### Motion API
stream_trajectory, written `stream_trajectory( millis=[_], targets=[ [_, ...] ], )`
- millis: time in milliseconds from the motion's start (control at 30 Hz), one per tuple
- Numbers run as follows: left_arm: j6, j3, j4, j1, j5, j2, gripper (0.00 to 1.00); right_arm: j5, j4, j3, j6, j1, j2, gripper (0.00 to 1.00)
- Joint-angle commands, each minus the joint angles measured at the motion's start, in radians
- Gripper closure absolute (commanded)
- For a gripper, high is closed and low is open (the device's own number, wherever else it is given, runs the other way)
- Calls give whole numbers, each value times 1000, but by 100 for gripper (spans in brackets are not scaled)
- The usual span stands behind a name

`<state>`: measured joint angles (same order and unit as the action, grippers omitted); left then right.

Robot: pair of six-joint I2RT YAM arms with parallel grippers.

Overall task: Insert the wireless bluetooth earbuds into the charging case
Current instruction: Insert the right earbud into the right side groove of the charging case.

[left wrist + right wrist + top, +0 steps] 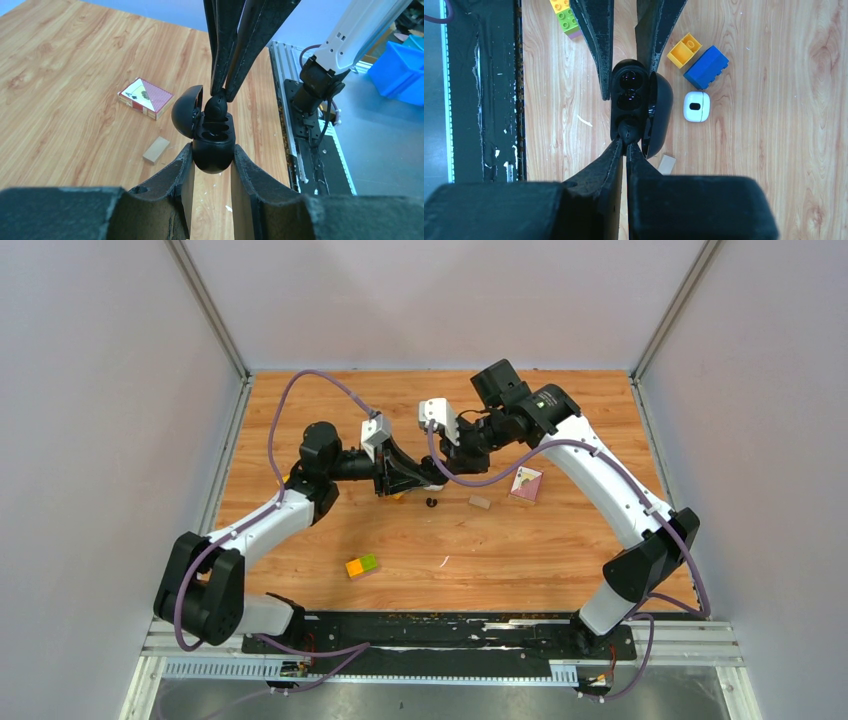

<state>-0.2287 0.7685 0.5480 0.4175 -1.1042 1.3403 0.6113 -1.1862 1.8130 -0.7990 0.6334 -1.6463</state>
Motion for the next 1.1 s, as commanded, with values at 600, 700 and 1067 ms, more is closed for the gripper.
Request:
stream_trajectory(
  millis=[600, 700, 1067],
  targets=[
    [-60, -15, 139, -4, -3, -4, 100, 59, 59, 37, 17, -4, 36, 77],
    [-65, -19, 130, -9, 6, -6, 100, 89, 59, 76, 42, -10, 78, 72],
    [-210, -17, 183, -111, 26, -29, 100, 181, 345, -181, 219, -251, 288, 73]
  ],
)
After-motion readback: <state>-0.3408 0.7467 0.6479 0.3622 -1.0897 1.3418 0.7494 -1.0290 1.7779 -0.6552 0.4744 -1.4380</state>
